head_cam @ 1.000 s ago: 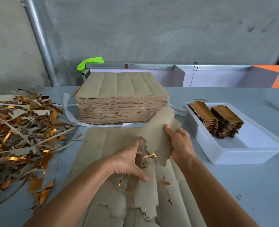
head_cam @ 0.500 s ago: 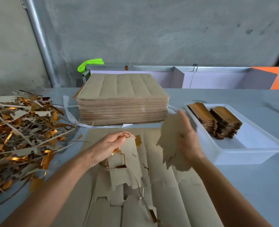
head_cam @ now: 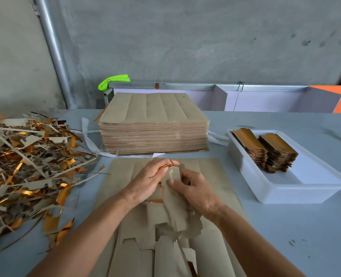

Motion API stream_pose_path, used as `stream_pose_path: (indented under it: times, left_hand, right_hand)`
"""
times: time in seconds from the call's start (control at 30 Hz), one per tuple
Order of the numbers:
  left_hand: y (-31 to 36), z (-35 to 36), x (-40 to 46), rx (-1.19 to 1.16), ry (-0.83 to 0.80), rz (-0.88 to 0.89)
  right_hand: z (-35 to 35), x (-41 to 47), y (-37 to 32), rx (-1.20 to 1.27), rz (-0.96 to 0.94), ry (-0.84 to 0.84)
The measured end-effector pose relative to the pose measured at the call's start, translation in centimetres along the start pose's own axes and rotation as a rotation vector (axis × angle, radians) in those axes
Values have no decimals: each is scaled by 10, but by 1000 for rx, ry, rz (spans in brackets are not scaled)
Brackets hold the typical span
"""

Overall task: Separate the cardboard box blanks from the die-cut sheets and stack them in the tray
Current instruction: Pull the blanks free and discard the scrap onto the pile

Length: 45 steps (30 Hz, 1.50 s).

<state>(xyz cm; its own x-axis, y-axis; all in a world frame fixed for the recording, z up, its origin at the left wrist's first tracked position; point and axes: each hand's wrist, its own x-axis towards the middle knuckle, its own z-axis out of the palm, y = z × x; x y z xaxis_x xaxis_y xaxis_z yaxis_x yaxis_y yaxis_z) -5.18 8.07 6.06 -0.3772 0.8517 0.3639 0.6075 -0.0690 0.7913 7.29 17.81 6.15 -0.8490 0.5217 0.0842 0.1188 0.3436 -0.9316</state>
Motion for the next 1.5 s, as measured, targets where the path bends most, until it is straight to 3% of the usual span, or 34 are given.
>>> stream_pose_path:
  times: [0.17,0.5,0.67,0.8,0.97,1.13,1.27,1.4,1.5]
  left_hand:
    - [-3,4,-3,20,68,22]
    - [-7,1,-2,74,67,16]
    - [-17,-11,-7,41,108,-123]
    - [-20,-13,-7,-5,-36,-229]
    - [-14,-3,-3,-53,-149,-274]
    - [-12,6,-2,-17,-203,-234]
    - [-14,12,0,2,-217,-216]
    - [-14,16,0,-24,-230,-210]
    - [-16,10,-1,-99,-181,-225]
  right_hand:
    - [-3,-4,4,353,89,-35]
    - [-5,-2,12,371,104,-44]
    - [-25,2,20,-14,92,254]
    - [-39,3,20,-85,-47,205]
    - [-36,4,18,311,-84,189]
    - [-28,9,17,621,135,429]
    - [-17,9,14,722,231,377]
    - [-8,8,10,501,155,303]
    - [-19,7,12,86,161,368]
